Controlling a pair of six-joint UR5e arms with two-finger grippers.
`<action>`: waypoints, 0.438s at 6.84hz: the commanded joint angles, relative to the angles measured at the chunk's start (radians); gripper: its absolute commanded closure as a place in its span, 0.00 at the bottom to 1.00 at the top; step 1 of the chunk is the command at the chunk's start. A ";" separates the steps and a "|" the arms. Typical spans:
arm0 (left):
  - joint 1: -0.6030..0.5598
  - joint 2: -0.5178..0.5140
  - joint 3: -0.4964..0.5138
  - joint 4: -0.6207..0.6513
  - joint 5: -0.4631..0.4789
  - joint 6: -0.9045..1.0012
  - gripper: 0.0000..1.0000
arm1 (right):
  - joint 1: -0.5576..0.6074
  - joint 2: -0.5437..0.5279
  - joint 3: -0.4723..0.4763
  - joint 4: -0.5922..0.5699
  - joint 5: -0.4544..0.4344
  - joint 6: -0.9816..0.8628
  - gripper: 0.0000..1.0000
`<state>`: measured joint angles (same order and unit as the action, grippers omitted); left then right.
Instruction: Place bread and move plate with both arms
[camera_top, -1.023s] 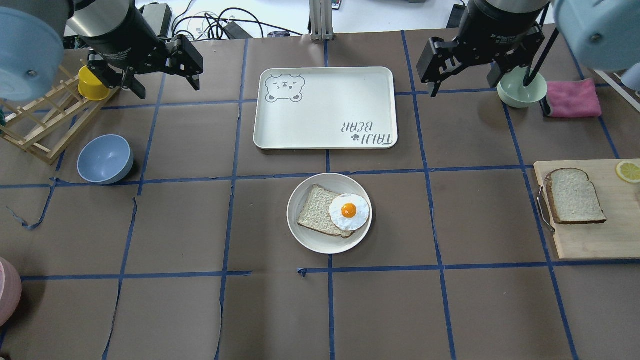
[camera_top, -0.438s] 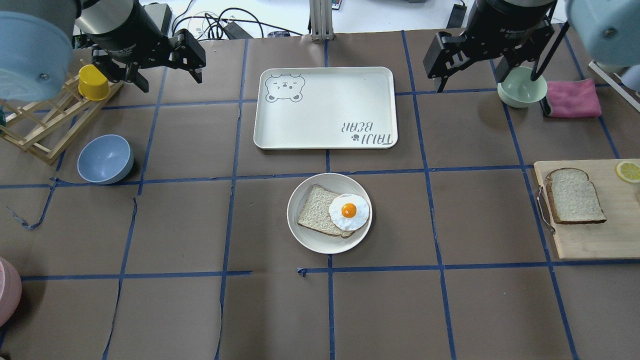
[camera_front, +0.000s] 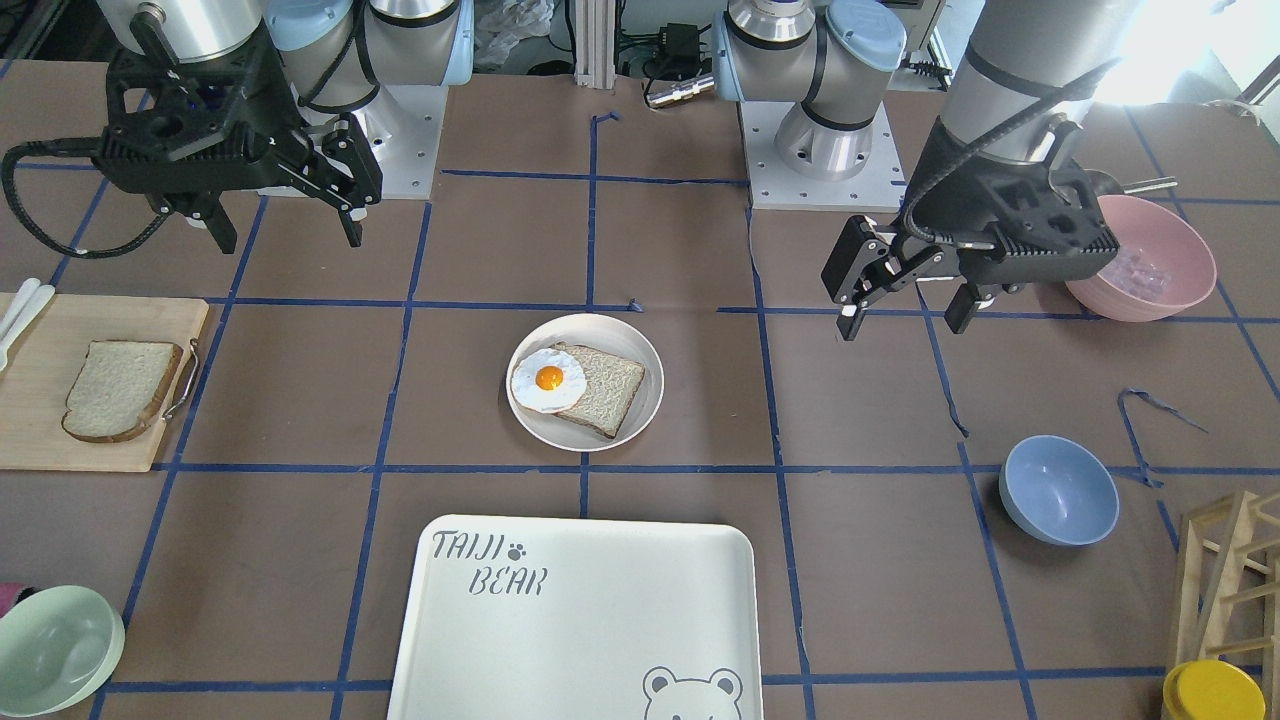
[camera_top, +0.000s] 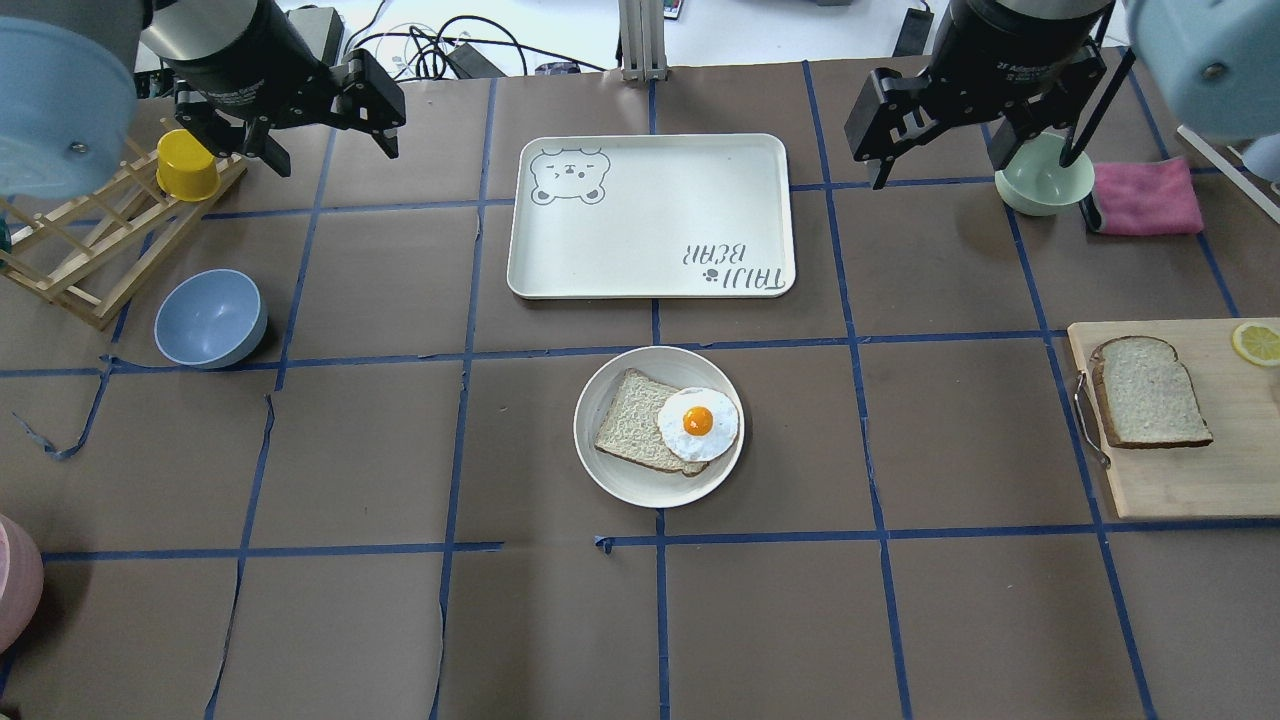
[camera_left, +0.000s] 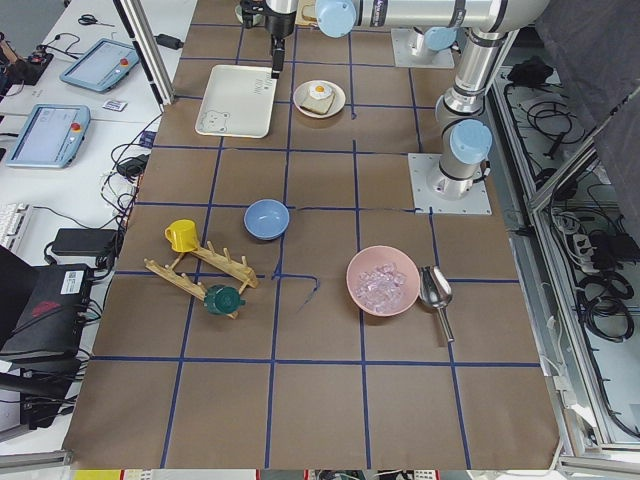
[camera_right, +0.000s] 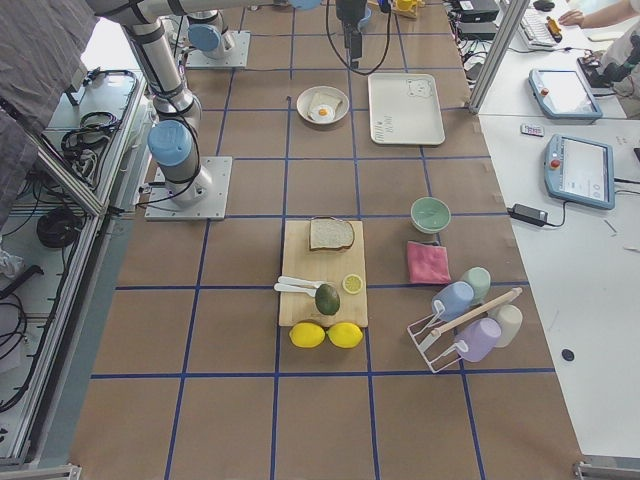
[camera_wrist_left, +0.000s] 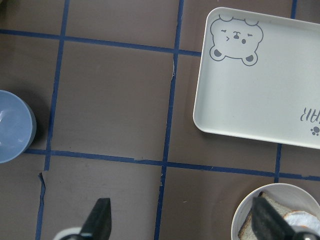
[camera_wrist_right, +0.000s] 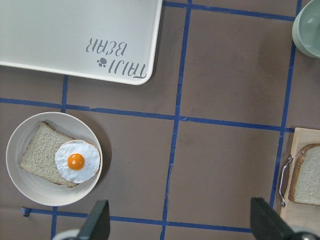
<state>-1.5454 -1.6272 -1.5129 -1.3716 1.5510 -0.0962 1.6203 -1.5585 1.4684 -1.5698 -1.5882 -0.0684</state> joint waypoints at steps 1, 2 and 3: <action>0.005 -0.005 -0.007 0.000 0.023 0.004 0.00 | 0.001 0.000 0.001 -0.001 0.005 0.004 0.00; -0.004 -0.016 -0.016 0.002 0.024 0.013 0.00 | 0.001 0.001 0.001 -0.003 0.005 0.005 0.00; -0.004 -0.026 -0.023 0.006 0.021 0.012 0.00 | -0.002 0.002 0.001 -0.001 0.002 0.007 0.00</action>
<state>-1.5468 -1.6417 -1.5273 -1.3694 1.5724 -0.0859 1.6207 -1.5575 1.4695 -1.5714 -1.5840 -0.0632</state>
